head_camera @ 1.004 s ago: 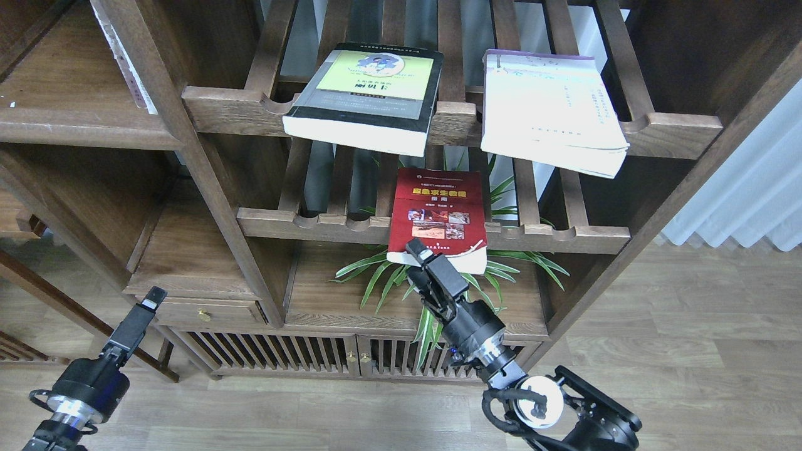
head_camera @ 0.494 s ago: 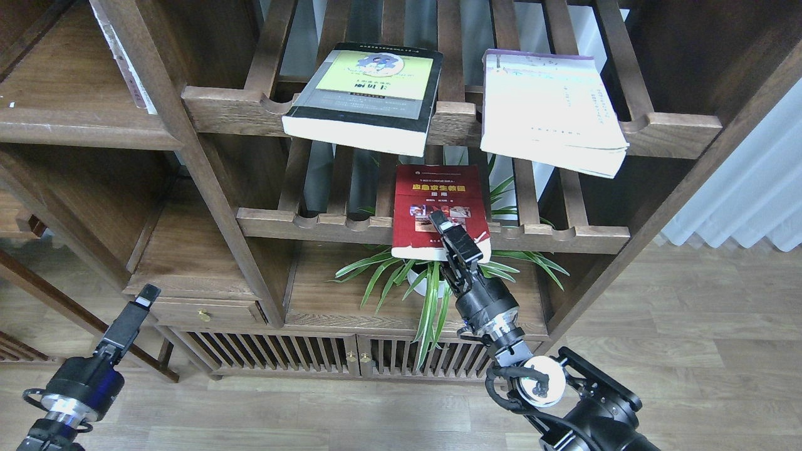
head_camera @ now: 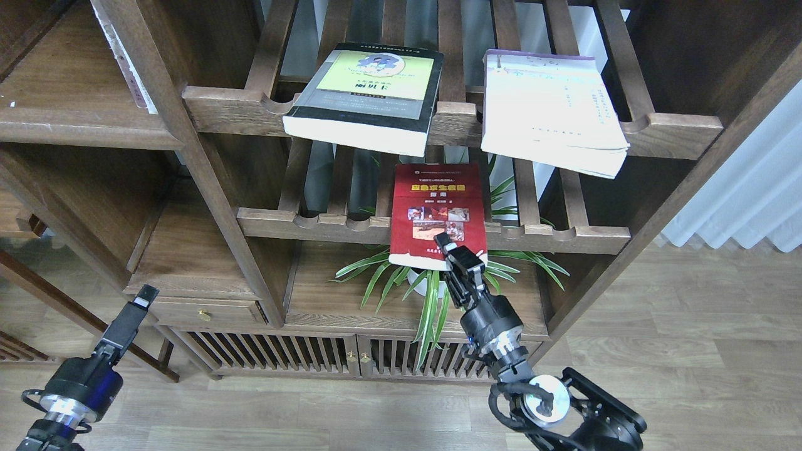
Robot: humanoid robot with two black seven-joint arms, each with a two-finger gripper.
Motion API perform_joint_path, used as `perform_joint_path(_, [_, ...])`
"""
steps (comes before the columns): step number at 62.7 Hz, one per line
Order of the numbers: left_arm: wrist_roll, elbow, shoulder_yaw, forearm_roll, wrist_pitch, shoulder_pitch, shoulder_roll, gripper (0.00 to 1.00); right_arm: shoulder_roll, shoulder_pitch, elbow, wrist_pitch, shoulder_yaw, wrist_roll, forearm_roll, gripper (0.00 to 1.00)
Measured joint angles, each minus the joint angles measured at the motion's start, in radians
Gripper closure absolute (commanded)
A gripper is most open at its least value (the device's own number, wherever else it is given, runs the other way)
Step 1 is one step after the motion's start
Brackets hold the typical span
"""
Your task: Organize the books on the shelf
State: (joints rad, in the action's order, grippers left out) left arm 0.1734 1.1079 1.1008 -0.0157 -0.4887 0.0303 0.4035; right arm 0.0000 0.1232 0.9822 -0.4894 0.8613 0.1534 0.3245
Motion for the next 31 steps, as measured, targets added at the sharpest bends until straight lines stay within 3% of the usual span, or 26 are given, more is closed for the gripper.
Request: perform_joint_path(31, [-0.022,0.005,-0.075,0.0,0.0,-0.007,-0.013,0.0,0.0,-0.217,0.178,0.001,-0.062,-0.073,-0.076,0.95])
